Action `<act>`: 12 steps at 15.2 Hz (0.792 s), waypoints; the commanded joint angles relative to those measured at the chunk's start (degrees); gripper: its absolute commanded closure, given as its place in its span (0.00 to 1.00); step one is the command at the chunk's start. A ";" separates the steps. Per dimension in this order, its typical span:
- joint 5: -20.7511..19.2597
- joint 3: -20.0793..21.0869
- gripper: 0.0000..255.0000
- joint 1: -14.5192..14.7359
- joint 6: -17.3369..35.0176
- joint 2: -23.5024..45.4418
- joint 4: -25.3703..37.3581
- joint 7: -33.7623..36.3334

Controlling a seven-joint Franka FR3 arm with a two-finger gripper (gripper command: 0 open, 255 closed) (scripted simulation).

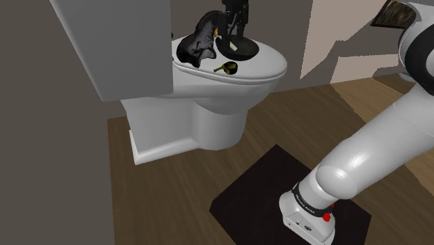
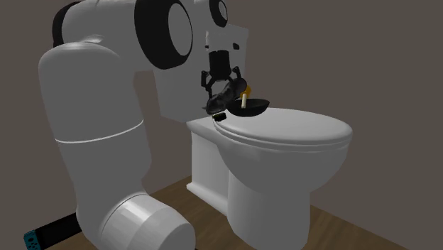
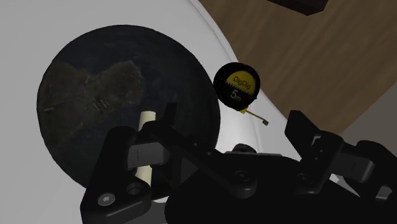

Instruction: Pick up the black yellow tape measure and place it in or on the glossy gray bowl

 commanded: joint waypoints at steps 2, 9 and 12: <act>0.27 -0.27 0.00 -0.14 2.30 -1.12 -3.32 -0.20; 0.27 -0.27 0.00 -0.14 2.30 -1.12 -3.32 -0.20; 0.27 -0.27 1.00 -0.14 2.30 -1.12 -3.32 -0.20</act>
